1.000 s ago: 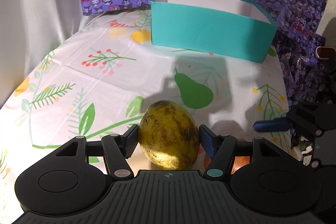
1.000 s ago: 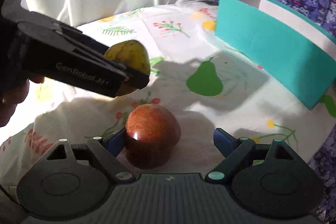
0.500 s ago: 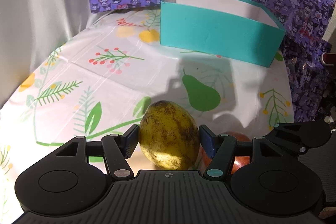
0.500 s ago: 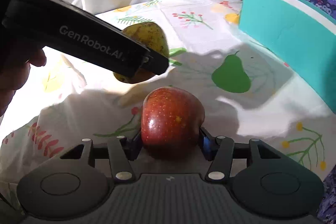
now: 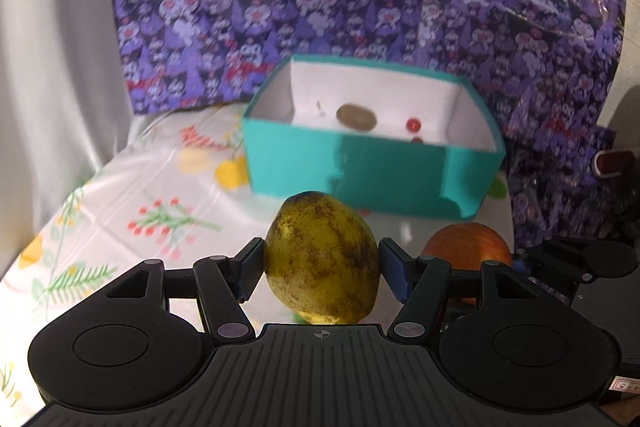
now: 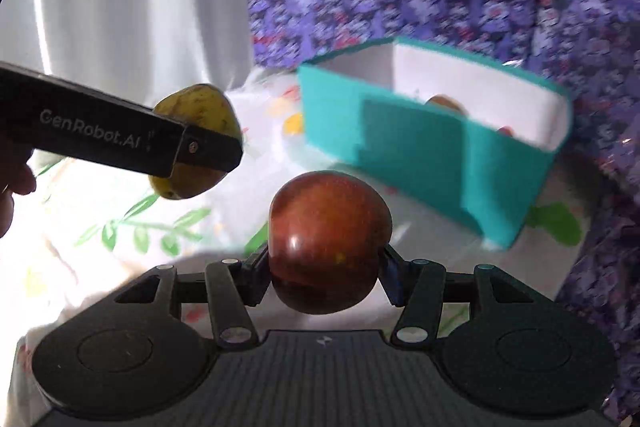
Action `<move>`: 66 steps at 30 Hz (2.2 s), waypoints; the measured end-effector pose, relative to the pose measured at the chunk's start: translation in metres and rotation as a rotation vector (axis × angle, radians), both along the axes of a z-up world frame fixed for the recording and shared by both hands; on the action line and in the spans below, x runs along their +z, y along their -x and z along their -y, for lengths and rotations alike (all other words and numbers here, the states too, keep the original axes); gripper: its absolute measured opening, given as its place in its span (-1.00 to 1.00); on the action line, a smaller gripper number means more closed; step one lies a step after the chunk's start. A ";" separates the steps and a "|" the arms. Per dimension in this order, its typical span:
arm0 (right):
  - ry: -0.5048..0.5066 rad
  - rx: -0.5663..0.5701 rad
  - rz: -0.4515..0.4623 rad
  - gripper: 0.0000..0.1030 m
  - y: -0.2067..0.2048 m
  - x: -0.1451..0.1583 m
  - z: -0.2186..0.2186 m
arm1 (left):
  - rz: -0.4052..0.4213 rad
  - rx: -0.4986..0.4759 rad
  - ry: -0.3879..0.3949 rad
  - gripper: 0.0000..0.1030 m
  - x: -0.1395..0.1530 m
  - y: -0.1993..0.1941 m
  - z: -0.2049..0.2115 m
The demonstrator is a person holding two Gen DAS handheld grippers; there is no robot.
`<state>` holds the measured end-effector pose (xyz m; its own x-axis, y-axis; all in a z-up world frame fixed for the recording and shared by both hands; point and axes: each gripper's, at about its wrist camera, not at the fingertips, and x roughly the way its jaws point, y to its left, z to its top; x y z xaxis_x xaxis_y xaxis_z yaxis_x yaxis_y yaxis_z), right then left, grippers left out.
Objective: Organize fruits
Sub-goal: 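Carry the pear into the box and open the left gripper while the right carries the apple over, then lower the red apple into the teal box and open the right gripper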
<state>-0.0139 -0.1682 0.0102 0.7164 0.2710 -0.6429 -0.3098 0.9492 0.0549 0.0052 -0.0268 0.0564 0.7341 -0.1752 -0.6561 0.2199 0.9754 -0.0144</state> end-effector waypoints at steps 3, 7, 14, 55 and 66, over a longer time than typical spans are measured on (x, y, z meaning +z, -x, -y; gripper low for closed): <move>-0.007 -0.060 0.041 0.03 -0.013 0.017 0.027 | 0.032 0.001 0.002 0.30 0.014 -0.019 0.023; -0.007 -0.126 0.092 0.03 -0.030 0.036 0.058 | 0.061 0.011 0.005 0.30 0.029 -0.049 0.050; -0.030 -0.207 0.166 0.03 -0.064 0.052 0.093 | 0.088 0.019 -0.002 0.30 0.029 -0.107 0.094; 0.002 -0.289 0.094 0.03 -0.128 0.019 0.100 | 0.102 0.098 -0.130 0.88 -0.014 -0.169 0.115; 0.037 -0.255 0.101 0.04 -0.134 0.015 0.092 | 0.136 0.228 -0.097 0.88 0.004 -0.122 0.085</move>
<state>0.1200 -0.2603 0.0252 0.8193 0.0516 -0.5710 -0.0629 0.9980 -0.0001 0.1275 -0.1114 0.0608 0.8300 0.0635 -0.5542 -0.0119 0.9953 0.0964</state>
